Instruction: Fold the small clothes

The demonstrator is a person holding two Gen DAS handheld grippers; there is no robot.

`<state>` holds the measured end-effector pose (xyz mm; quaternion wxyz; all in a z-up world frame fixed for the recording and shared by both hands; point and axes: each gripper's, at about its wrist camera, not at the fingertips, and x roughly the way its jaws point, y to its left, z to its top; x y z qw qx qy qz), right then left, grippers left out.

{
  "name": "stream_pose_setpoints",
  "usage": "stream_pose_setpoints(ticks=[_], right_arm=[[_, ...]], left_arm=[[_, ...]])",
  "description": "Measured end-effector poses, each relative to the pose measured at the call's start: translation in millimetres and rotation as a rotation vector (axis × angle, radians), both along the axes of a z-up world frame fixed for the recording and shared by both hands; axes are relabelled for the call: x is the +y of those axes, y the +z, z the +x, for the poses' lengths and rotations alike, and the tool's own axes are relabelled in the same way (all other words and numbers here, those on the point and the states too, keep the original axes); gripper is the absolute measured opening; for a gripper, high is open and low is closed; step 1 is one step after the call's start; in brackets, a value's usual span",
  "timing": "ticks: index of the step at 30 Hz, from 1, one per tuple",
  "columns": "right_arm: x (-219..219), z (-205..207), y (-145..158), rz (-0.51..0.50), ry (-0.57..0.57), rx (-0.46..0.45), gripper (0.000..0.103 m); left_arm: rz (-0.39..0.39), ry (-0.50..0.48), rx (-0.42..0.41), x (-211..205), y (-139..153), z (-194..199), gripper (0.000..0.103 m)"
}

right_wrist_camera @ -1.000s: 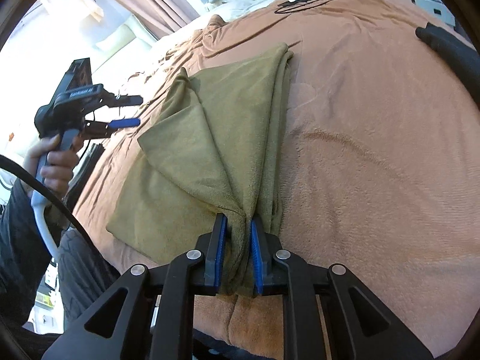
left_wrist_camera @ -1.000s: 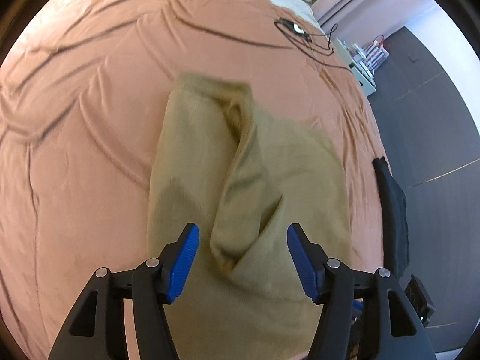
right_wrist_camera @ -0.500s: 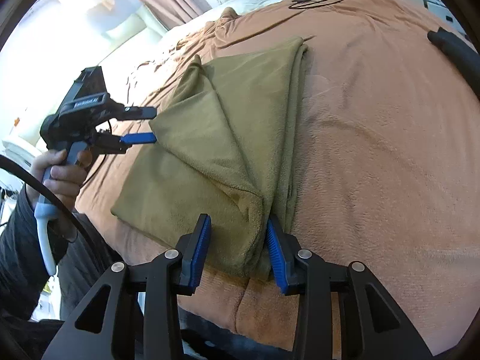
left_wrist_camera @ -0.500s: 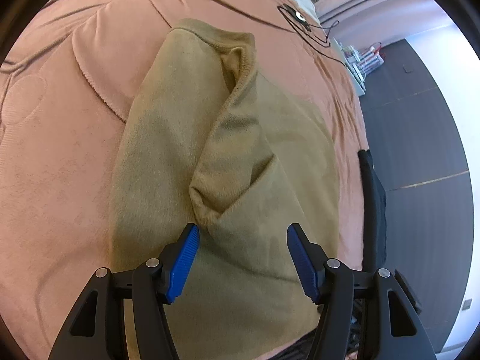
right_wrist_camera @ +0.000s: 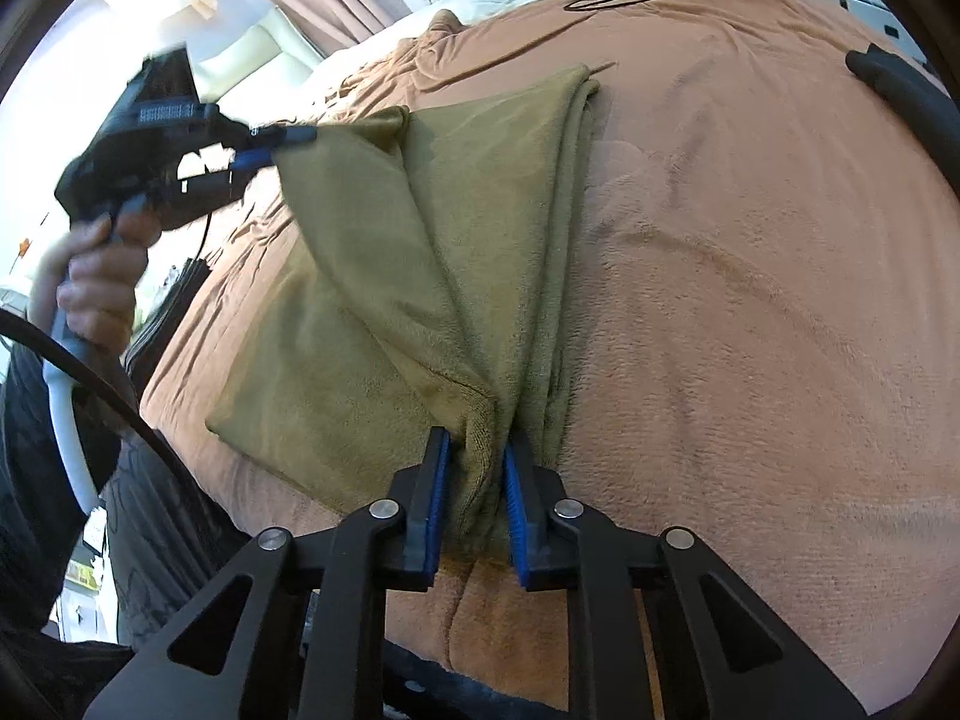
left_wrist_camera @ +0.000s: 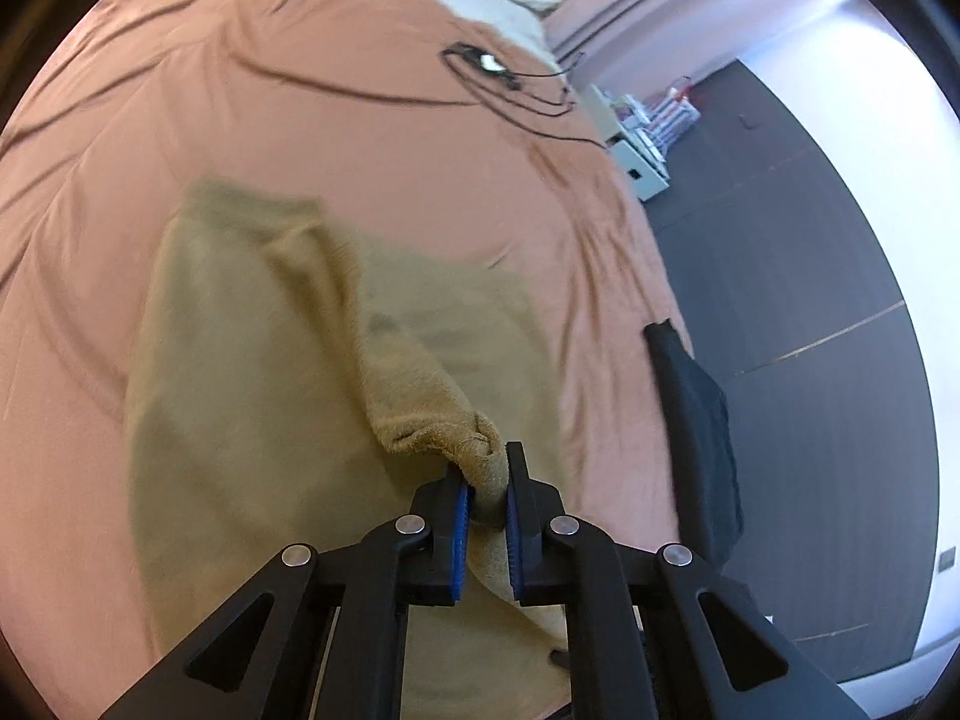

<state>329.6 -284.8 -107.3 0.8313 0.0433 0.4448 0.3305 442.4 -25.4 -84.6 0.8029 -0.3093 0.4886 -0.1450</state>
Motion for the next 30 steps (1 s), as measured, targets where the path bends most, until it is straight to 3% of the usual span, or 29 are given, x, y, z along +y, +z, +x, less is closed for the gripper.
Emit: stream_pose_setpoints(ticks=[7, 19, 22, 24, 30], right_arm=[[-6.6, 2.5, -2.0, 0.034, -0.005, 0.016, 0.010], [-15.7, 5.6, -3.9, 0.071, 0.003, 0.056, 0.008], [-18.9, 8.0, -4.5, 0.089, 0.003, 0.076, 0.008], [-21.8, 9.0, -4.8, 0.103, 0.003, 0.089, 0.009], [-35.0, 14.0, -2.0, 0.158, -0.021, 0.113, 0.009]], left_arm=[[0.021, -0.040, -0.005, -27.3, 5.1, 34.7, 0.010], [0.034, -0.062, 0.081, -47.4, -33.0, 82.4, 0.012], [0.030, -0.065, 0.078, -47.0, -36.3, 88.4, 0.028], [0.044, -0.056, 0.050, -44.3, -31.9, 88.0, 0.045], [0.108, -0.031, 0.041, -24.3, -28.4, 80.3, 0.048]])
